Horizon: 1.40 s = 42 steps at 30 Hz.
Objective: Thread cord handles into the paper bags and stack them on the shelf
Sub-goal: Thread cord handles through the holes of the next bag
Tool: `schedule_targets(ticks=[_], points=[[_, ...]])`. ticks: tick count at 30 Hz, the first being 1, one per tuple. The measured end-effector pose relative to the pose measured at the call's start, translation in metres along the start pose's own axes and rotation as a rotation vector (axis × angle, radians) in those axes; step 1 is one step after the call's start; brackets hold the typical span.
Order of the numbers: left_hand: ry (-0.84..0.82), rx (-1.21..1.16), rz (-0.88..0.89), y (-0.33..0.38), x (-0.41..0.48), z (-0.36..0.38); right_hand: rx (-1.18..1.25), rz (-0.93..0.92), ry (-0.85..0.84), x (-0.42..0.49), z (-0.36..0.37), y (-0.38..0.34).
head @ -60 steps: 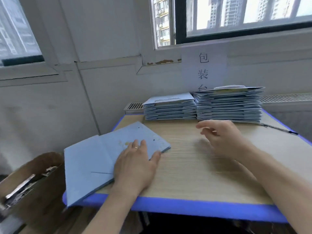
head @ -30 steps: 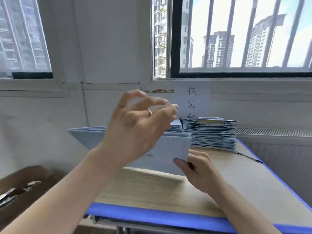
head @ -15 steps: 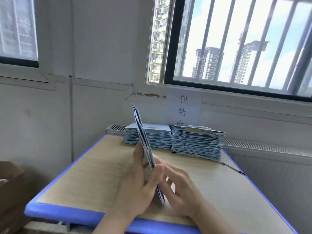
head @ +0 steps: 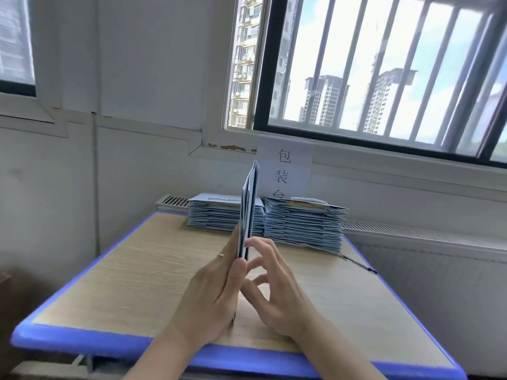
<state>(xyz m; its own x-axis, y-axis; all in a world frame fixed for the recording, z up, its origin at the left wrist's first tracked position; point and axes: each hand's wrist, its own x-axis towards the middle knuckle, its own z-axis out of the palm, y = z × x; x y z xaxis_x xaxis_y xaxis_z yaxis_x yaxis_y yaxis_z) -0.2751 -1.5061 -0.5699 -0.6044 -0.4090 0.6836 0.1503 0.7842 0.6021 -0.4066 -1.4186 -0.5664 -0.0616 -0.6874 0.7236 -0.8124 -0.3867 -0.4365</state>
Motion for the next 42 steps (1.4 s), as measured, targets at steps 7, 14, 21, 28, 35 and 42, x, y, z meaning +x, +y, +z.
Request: schedule_targets(ticks=[7,14,21,28,35,42], points=[[-0.018,-0.023,-0.019,-0.002,0.003,0.0,0.013,-0.002,-0.001,-0.001,-0.001,0.0],[0.076,0.099,0.039,0.001,0.001,0.004,-0.061,-0.005,0.071,-0.002,0.002,0.006],[0.441,0.423,0.168,0.003,0.0,0.003,-0.301,0.117,0.187,-0.003,0.005,0.009],[0.576,0.387,-0.1,0.002,0.02,0.013,-0.305,0.053,-0.036,-0.001,0.013,0.013],[0.588,0.136,-0.064,-0.012,0.022,0.012,-0.154,0.044,-0.063,-0.004,-0.01,0.007],[0.565,0.042,-0.073,-0.01,0.021,0.017,-0.318,0.326,0.36,0.013,-0.068,0.057]])
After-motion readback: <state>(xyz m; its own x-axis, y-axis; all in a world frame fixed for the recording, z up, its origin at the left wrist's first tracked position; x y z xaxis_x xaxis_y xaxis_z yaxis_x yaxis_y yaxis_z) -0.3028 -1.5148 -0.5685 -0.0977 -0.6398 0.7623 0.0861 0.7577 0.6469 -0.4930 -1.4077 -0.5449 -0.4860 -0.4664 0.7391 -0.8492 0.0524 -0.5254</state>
